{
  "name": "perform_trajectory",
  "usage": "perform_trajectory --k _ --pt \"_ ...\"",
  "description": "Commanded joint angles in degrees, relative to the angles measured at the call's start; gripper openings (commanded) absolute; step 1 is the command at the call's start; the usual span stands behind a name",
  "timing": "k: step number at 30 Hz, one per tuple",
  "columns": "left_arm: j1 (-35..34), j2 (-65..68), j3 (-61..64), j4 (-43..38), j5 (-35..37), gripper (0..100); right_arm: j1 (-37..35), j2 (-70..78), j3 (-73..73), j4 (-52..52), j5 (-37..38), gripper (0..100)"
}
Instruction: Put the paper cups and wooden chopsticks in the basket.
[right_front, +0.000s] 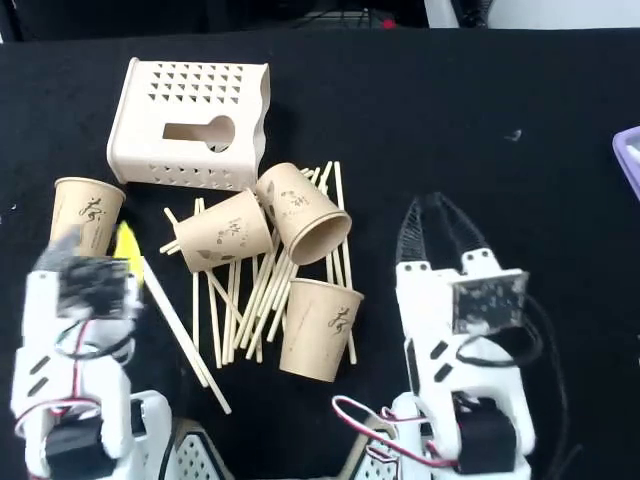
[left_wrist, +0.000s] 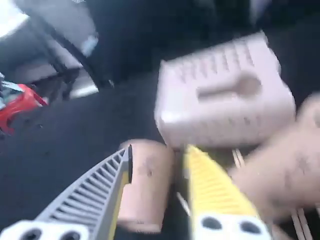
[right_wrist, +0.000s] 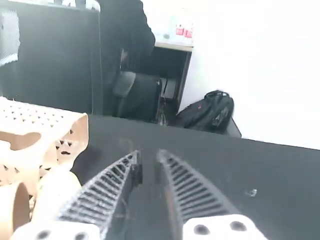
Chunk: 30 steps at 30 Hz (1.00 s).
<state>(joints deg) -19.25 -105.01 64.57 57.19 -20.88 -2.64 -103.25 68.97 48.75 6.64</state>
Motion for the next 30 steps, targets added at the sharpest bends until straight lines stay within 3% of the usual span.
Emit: perform_trajectory --k 1,8,15,21,30 --pt "-2.68 0.44 -4.62 -4.13 10.02 25 -0.26 -4.62 -5.85 2.81 -2.73 16.1" --pt "5.76 14.33 -11.21 -4.31 17.23 25 -0.35 -4.44 -12.53 1.41 -7.03 16.2" --pt "14.37 49.41 -26.59 -4.48 19.25 26 -0.09 -1.89 -12.53 -0.53 -6.86 16.2" --pt "19.38 75.96 -46.64 -3.87 19.25 26 0.0 16.31 -15.96 -2.02 -6.86 16.2" --pt "24.66 108.92 -83.21 14.95 19.34 26 0.0 48.66 -29.93 10.64 -7.21 16.0"
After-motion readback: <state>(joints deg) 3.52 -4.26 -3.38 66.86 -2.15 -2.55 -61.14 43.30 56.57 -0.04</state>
